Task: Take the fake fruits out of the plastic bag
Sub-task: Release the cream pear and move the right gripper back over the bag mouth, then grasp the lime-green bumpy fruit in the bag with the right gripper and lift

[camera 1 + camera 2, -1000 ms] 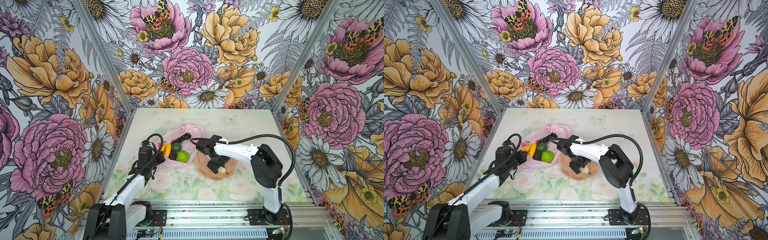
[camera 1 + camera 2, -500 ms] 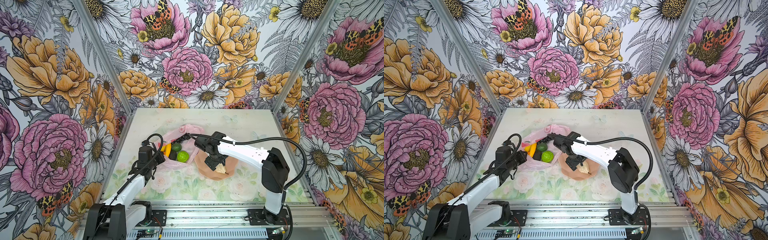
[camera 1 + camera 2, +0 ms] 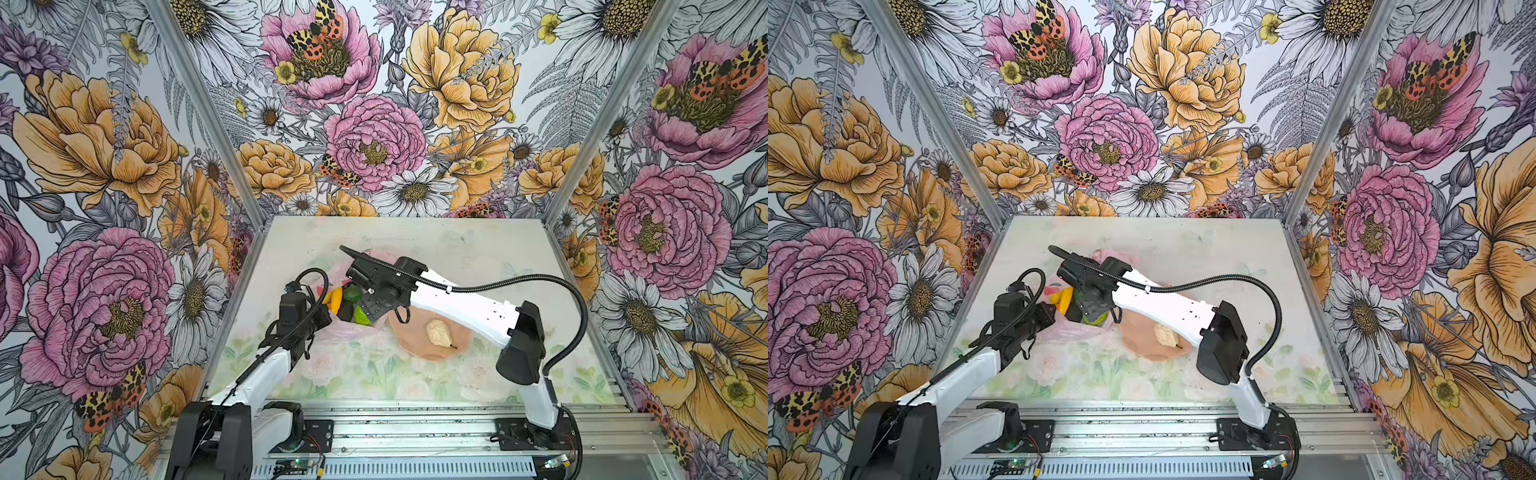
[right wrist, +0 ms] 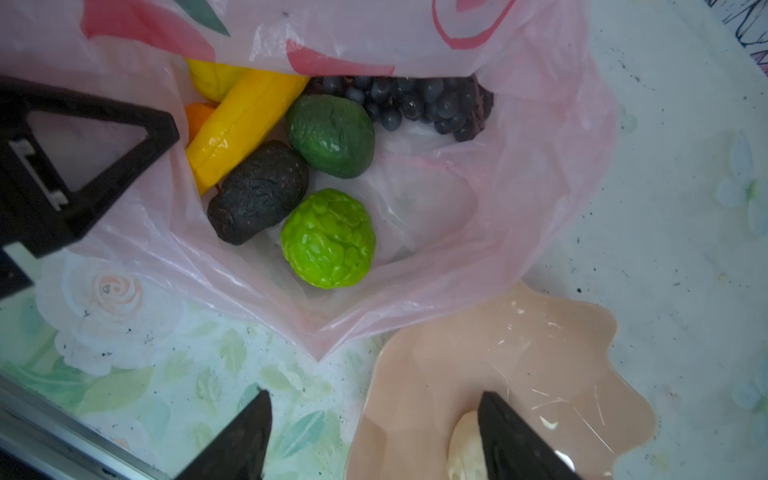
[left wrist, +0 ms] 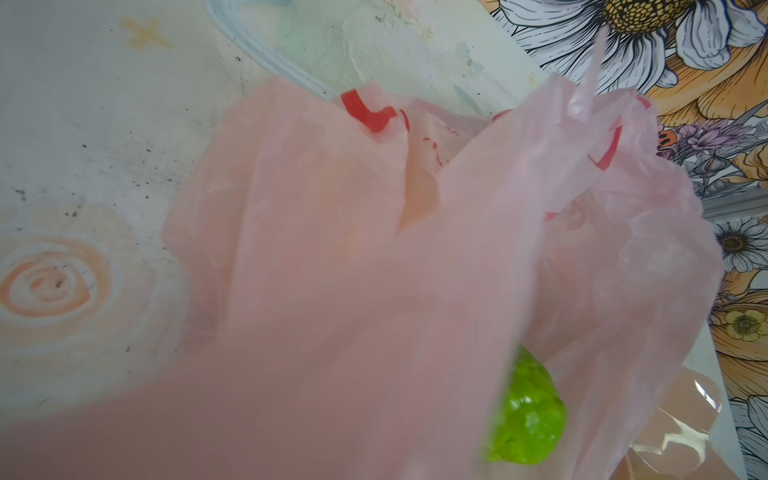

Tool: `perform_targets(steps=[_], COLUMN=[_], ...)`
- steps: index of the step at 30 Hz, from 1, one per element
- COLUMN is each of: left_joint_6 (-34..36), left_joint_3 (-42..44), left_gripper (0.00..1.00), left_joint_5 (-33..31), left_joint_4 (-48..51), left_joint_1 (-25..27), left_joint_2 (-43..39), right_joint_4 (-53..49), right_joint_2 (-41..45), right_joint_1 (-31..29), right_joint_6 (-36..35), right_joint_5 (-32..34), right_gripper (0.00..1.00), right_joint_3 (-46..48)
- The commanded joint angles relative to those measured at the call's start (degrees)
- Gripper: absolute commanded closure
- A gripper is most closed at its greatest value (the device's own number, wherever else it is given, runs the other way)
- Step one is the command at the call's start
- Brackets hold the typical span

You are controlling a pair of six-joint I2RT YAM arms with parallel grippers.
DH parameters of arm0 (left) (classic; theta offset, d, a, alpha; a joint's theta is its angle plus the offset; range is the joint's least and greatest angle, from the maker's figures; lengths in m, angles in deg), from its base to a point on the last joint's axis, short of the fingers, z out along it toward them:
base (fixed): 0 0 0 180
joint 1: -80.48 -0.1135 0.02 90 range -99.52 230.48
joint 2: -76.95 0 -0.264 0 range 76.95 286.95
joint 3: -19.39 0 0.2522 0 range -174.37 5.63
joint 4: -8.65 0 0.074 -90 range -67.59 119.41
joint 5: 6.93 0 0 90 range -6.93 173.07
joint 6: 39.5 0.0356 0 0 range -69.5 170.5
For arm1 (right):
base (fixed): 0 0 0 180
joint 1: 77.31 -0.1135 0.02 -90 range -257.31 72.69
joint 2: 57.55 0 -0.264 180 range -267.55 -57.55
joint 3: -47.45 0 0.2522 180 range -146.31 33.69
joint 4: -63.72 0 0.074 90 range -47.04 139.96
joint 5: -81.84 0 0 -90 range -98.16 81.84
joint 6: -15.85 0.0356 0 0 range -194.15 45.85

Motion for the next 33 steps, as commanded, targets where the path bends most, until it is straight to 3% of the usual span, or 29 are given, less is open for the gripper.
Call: perform_targets(steps=[1,13,19,33], left_joint_6=[1.1,1.2,1.1,1.3], left_joint_3=[-0.4,-0.4,-0.4,-0.4], left_gripper=[0.83,0.83,0.83,0.83], left_joint_5=[-1.2,-1.4,-1.6,-1.7], left_joint_4=[-0.8,-1.0,-1.0,-1.1], left_joint_1=[0.7,1.1,1.1,1.2], left_joint_2=[0.1,0.0,0.1,0.0], right_joint_4=[2.6,4.6,5.7,6.7], right_joint_2=[-5.2,-14.0,-16.1,-20.8], right_joint_1=[0.6,2.0,2.8,4.0], right_joint_6=[1.1,2.4,2.9,3.3], right_joint_5=[-2.4,-6.0,-7.4,-9.4], right_gripper=[0.21,0.21,0.15,0.21], right_joint_3=[-4.5,-9.0,-9.1,-9.2])
